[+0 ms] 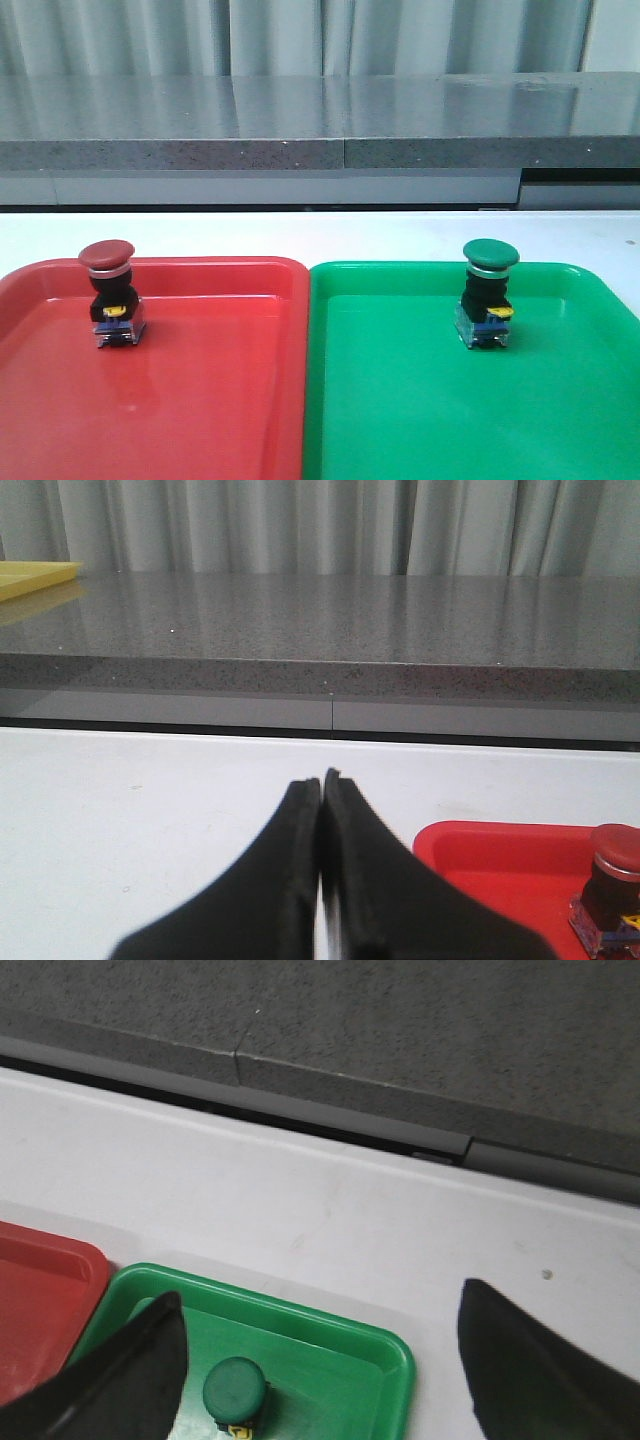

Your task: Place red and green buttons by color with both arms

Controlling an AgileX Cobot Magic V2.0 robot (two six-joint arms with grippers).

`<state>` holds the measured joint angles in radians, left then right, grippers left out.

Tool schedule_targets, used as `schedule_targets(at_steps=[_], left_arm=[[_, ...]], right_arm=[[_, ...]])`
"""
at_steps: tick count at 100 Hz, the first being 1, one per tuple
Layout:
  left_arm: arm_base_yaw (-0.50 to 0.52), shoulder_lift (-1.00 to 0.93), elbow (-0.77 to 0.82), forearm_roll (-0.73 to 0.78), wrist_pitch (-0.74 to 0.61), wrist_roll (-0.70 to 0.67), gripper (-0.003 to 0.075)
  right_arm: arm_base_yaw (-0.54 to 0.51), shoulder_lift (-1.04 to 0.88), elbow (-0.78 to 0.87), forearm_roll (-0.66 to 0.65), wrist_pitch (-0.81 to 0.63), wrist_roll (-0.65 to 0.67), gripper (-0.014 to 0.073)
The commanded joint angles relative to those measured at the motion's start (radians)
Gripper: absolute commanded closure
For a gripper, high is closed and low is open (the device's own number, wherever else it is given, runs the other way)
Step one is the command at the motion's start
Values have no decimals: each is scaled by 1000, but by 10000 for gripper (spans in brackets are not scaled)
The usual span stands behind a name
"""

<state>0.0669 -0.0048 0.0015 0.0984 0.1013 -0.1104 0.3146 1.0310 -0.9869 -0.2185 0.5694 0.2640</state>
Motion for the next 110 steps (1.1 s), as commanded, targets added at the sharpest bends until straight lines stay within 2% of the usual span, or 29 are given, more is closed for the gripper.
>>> schedule_targets(at_steps=[1,23,51,58,79,93,110], left_arm=[[2,-31,41,-1,-79,-6,739],[2,-31,41,-1,-79,-6,739],[2,-31,41,-1,-79,-6,739],[2,-31,41,-1,-79,-6,739],[2,-31,41,-1,-79,-6,739],[2,-31,41,-1,-79,-6,739],[2,-31,41,-1,-79,-6,739]], right_arm=[[-26,-97,9,-51,-31,26,34],[-94,-311,137,-92,-20,29,34],[-99,-553,280,-96,18,29,46],[-99,-603,315,-96,18,29,113],[-99,-693,367,-96,19,29,478],[-99,-693,368,-96,21,29,662],[-99,-693,368,-96,21,29,662]])
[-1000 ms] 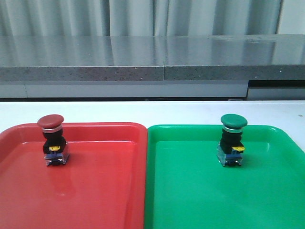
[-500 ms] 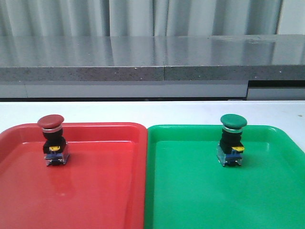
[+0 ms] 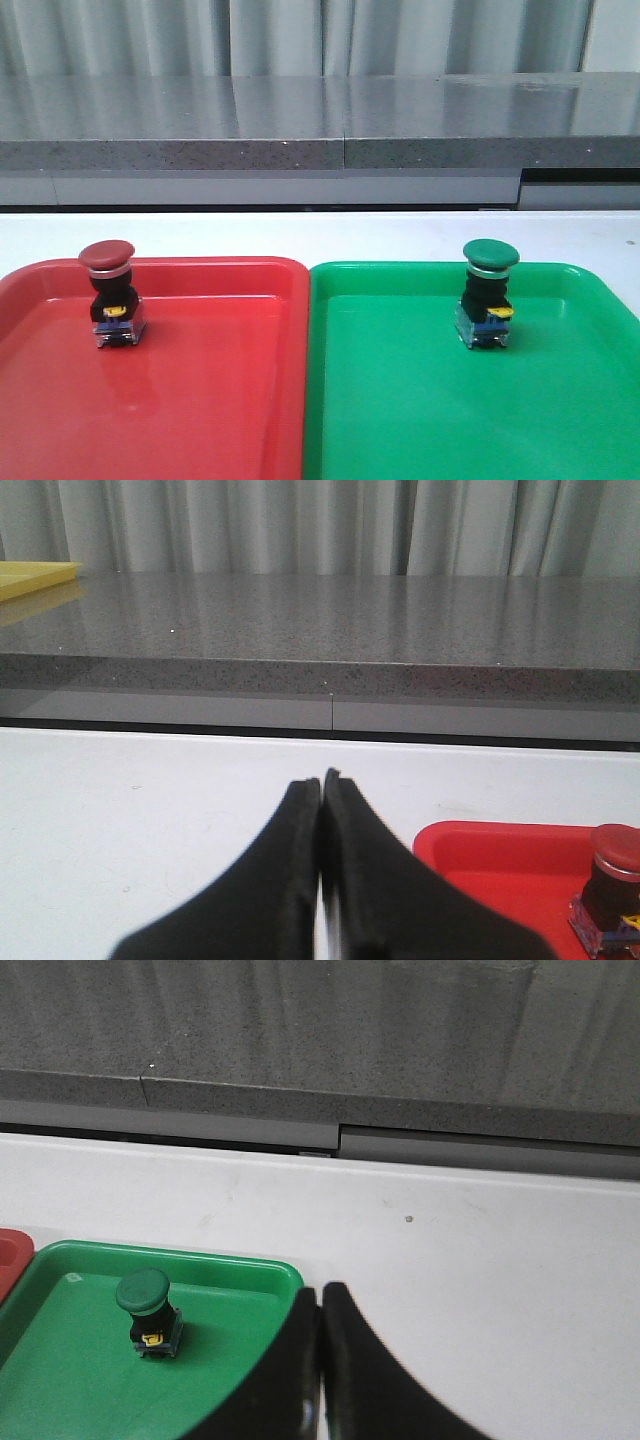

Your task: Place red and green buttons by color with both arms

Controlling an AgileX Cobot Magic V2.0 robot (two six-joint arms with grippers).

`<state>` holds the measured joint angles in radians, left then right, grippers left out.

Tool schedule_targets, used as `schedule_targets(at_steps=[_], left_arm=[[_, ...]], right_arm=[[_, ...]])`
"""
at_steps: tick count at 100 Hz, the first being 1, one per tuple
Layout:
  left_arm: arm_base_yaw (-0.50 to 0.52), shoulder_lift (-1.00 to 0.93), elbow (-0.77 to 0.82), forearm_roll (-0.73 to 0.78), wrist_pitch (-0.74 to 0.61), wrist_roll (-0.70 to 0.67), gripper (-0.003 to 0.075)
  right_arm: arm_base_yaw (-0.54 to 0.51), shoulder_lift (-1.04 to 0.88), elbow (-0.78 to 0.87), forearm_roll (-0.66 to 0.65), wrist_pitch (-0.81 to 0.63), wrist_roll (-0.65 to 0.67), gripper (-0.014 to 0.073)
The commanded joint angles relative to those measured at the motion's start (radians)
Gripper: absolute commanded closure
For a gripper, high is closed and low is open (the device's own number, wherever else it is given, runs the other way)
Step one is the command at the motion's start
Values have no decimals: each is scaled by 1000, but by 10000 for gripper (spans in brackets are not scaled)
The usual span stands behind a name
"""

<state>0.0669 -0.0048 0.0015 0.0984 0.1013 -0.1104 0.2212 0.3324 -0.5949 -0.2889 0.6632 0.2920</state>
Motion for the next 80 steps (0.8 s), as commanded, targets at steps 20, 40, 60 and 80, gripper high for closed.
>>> schedule_targets(at_steps=[20,40,60,80], left_arm=[[2,-31,41,-1,-79,-6,739],[2,-31,41,-1,-79,-6,739],[2,-31,41,-1,-79,-6,739],[2,-31,41,-1,-79,-6,739]], right_arm=[[-6,6,-24,-26,-72,1,662],[-6,6,-24,-26,-72,1,662],[-6,6,-24,-26,-72,1,662],[-6,6,-13,-27,-84,0,662]])
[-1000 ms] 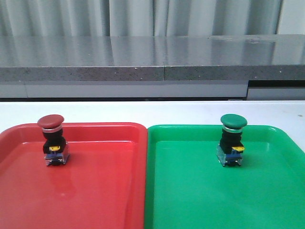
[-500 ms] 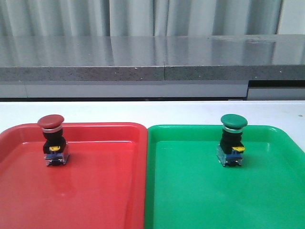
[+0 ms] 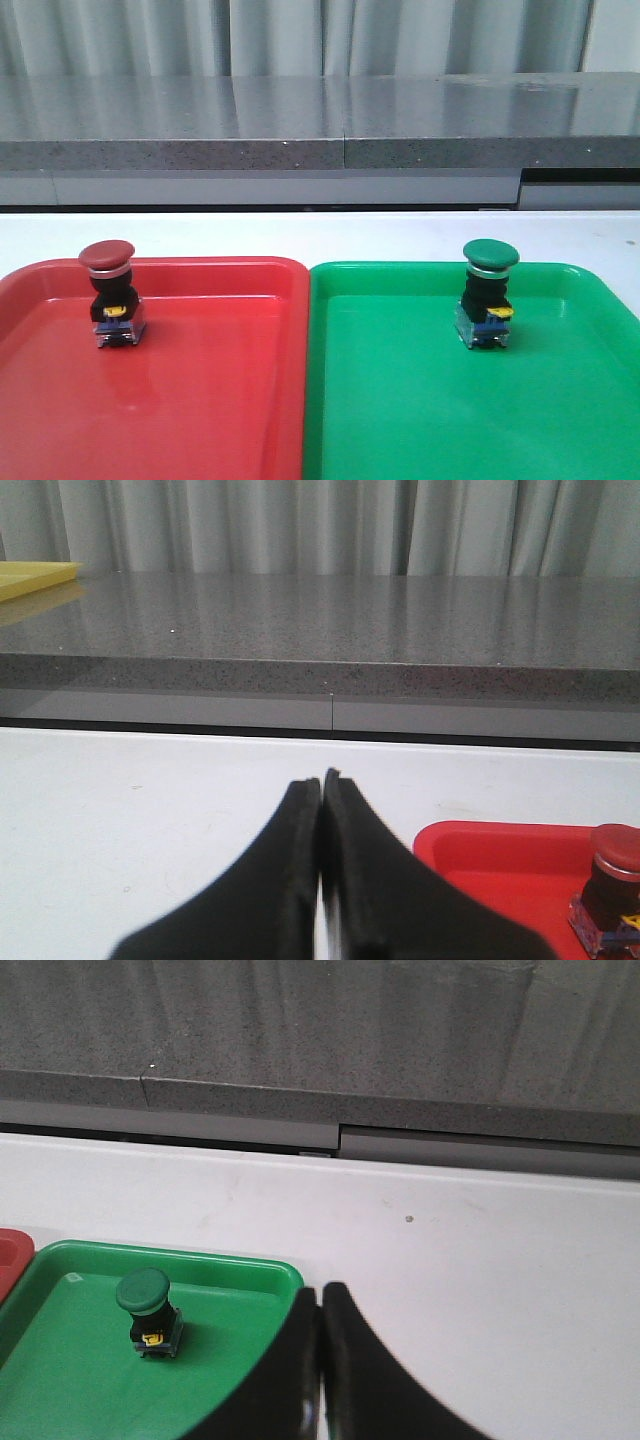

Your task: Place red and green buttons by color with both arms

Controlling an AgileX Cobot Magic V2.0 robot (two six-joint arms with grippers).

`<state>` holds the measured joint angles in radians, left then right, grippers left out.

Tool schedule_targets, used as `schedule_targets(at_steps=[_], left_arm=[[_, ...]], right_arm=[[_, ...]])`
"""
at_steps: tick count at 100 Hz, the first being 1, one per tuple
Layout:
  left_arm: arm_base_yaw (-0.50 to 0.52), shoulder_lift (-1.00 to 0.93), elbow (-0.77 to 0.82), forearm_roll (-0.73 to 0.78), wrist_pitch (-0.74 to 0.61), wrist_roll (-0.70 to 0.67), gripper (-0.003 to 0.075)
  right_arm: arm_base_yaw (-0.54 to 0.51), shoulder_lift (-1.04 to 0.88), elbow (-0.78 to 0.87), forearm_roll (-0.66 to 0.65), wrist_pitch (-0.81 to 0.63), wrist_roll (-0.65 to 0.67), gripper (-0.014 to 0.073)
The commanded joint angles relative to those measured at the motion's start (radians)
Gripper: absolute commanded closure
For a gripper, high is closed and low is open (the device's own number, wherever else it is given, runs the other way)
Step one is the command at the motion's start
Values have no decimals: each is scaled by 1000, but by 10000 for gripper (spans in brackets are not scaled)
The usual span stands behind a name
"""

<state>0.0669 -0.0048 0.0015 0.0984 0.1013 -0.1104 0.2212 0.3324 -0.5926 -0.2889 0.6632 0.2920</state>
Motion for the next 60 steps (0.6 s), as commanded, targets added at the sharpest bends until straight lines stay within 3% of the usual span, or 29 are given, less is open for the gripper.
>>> schedule_targets(at_steps=[1,27,51,60], left_arm=[[2,-31,41,-1,-79,-6,739],[2,-31,41,-1,-79,-6,739],[2,-31,41,-1,-79,-6,739],[2,-31,41,-1,-79,-6,739]], right_arm=[[-7,5,-14,-29,-87,0,662],[-27,-66,100,-1,-259,-11,662],[-136,-205,252,229,-393,-254,662],[-173,-251,307,272,-418,-287,662]])
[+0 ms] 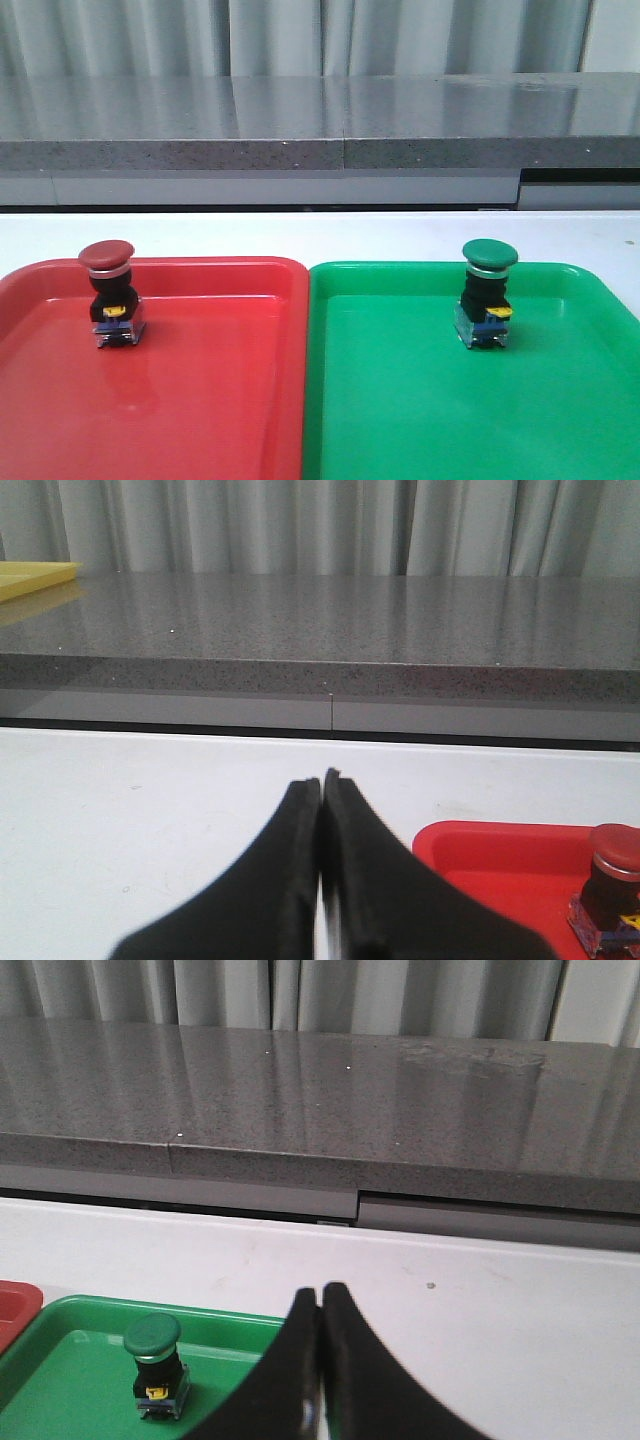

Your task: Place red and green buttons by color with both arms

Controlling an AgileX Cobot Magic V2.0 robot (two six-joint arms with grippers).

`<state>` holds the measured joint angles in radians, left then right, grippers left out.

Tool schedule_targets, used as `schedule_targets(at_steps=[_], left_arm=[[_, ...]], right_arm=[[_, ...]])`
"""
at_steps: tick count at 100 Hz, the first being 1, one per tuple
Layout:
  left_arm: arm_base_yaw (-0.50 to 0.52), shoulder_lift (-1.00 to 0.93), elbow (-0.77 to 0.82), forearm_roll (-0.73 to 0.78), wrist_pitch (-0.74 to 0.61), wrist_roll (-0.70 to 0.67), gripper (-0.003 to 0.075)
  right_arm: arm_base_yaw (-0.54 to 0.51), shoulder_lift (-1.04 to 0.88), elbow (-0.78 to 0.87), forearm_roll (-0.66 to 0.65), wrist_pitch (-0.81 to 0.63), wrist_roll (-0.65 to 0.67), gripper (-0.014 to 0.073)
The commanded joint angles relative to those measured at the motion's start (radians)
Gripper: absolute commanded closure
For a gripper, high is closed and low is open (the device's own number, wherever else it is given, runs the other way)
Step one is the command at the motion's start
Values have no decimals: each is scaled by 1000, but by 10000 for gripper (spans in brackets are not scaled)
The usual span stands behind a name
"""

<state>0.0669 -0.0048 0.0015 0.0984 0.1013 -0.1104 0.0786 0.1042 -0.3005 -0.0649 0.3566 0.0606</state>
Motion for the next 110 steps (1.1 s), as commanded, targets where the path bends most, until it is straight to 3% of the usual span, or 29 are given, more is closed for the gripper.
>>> schedule_targets(at_steps=[1,28,63,110], left_arm=[[2,-31,41,-1,-79,-6,739],[2,-31,41,-1,-79,-6,739],[2,-31,41,-1,-79,-6,739],[2,-31,41,-1,-79,-6,739]], right_arm=[[-33,-29,24,50,-114,-55,662],[-42,-135,180,56,-198,-55,662],[-42,-137,310,56,-324,-54,662],[-42,-137,313,56,-313,-54,662]])
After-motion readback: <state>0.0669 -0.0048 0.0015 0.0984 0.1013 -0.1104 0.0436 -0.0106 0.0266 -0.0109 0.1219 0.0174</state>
